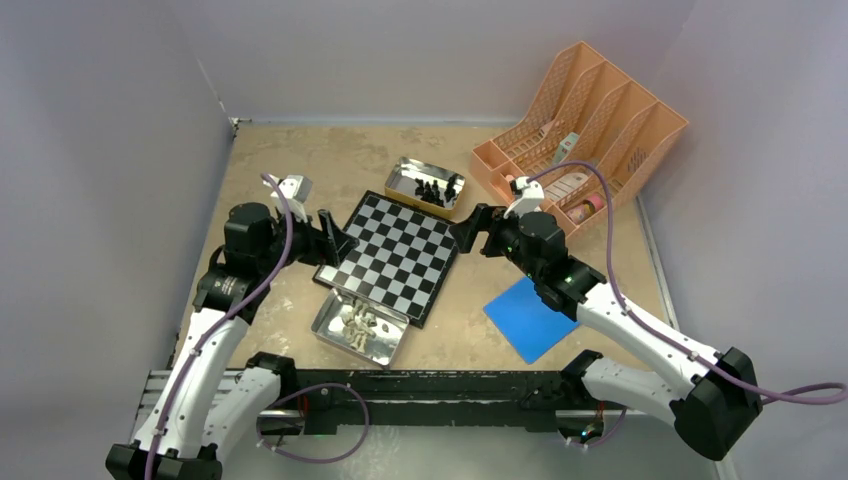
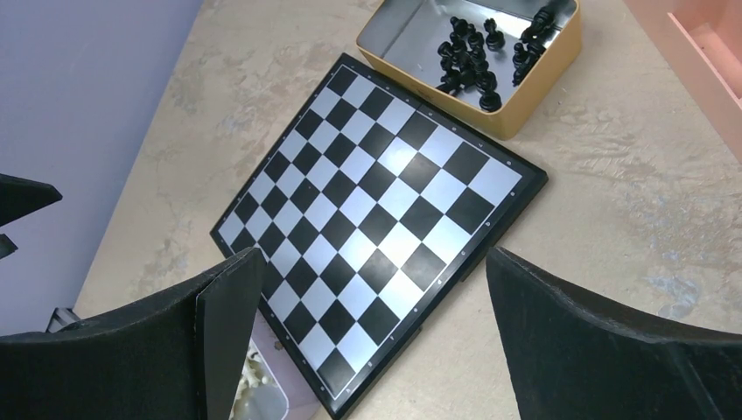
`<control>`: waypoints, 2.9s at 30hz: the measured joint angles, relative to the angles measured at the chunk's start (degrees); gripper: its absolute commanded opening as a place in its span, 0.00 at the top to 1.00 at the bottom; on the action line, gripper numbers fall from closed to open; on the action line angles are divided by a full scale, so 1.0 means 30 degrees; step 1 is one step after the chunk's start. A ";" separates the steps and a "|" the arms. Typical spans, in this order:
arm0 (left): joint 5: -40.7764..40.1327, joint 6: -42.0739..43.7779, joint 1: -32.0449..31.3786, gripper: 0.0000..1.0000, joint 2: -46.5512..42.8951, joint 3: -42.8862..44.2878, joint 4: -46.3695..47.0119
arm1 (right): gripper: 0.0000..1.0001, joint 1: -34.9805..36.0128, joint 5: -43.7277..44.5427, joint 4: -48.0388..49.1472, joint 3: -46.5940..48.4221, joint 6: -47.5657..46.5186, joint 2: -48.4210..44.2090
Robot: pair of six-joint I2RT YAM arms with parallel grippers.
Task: Set up the chess pieces on the board
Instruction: Pick up the chess piece from the storage box.
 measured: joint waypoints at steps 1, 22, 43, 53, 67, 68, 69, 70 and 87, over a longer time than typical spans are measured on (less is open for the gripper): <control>-0.0007 0.0000 0.0000 0.25 -0.0036 0.0000 0.0000 | 0.01 0.0000 0.0007 -0.0015 0.0007 0.0000 0.0000; -0.3038 -0.0619 0.0015 0.25 -0.2769 0.0000 -0.0896 | 0.52 0.0678 -0.5333 0.1180 0.0350 0.0022 -0.0240; -0.9624 -0.1457 0.0087 0.24 -0.7388 -0.0109 -0.1931 | 0.69 1.1125 -0.0321 0.0321 0.4218 -0.0357 0.8757; -1.0156 -0.1749 0.0087 0.24 -0.7373 -0.0226 -0.2455 | 0.64 1.2167 0.1311 -0.1231 0.5938 -0.0568 1.2859; -1.0513 -0.1763 0.0087 0.24 -0.7745 -0.0240 -0.2514 | 0.65 1.2386 0.3169 -0.2346 0.6951 -0.0634 1.3981; -1.0513 -0.1763 0.0087 0.24 -0.7752 -0.0240 -0.2514 | 0.65 1.2393 0.3184 -0.2390 0.6987 -0.0634 1.4054; -1.0513 -0.1763 0.0087 0.24 -0.7752 -0.0248 -0.2514 | 0.65 1.2407 0.3213 -0.2448 0.7038 -0.0634 1.4156; -1.0520 -0.1763 0.0087 0.24 -0.7752 -0.0248 -0.2514 | 0.65 1.2422 0.3271 -0.2528 0.7089 -0.0641 1.4265; -1.0520 -0.1763 0.0087 0.24 -0.7832 -0.0248 -0.2514 | 0.70 1.2750 0.4386 -0.3774 0.7730 -0.0692 1.5183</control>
